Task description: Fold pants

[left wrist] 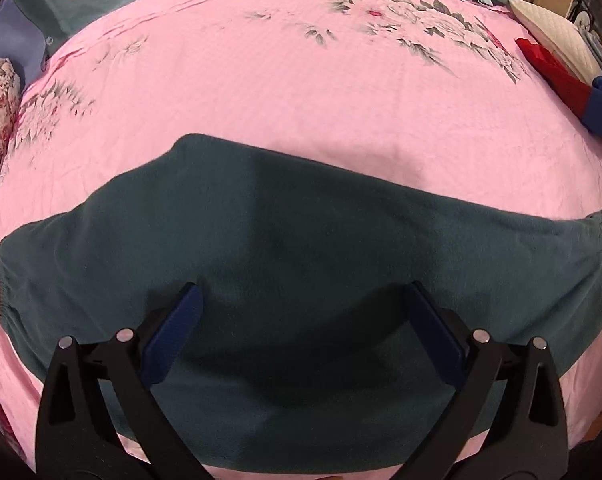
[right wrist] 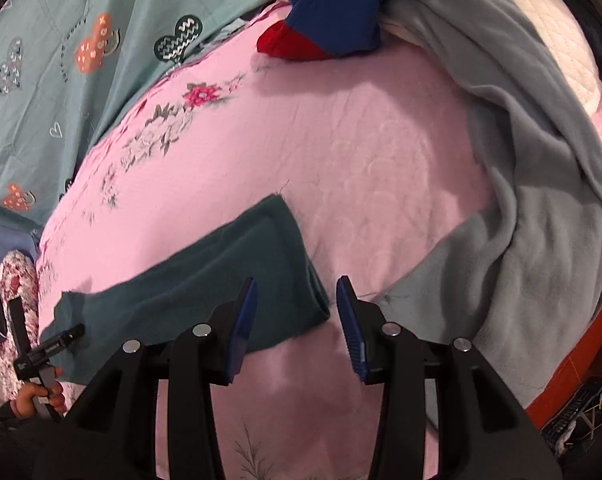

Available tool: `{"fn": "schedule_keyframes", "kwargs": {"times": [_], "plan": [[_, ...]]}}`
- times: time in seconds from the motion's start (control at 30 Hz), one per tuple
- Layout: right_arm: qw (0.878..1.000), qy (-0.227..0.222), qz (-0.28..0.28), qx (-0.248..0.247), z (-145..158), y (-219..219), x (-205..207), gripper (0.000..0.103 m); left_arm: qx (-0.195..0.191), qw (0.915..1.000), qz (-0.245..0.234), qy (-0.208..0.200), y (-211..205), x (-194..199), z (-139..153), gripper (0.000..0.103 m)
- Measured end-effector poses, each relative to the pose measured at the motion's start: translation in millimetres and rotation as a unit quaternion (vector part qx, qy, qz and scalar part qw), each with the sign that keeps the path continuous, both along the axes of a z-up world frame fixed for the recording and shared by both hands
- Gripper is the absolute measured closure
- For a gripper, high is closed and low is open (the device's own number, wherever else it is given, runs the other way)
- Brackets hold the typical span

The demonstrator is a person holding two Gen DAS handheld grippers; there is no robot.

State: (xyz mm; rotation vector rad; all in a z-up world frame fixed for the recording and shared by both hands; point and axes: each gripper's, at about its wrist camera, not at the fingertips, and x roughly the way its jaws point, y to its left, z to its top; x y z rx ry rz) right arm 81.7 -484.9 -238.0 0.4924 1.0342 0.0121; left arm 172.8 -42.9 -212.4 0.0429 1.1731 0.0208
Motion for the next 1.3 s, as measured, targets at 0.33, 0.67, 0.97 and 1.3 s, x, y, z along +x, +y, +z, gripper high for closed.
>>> {"fn": "schedule_keyframes", "kwargs": {"times": [0.33,0.67,0.97,1.3], "plan": [[0.999,0.031,-0.019,-0.032,-15.3,8.3,1.6,0.061,-0.005,1.0,0.004,-0.001,2.6,-1.0,-0.3,0.002],[0.999,0.019,0.013,-0.047,-16.9,33.3,8.1,0.077,-0.005,1.0,0.004,-0.005,1.7,-2.0,-0.1,0.002],[0.995,0.016,-0.07,0.069,-35.2,5.7,4.5,0.085,-0.004,0.9999,0.003,-0.009,1.1,-3.2,-0.1,0.002],[0.996,-0.089,-0.024,0.011,52.2,47.3,15.0,0.095,0.023,0.9984,0.009,-0.05,32.0,-23.8,43.8,0.002]]}}
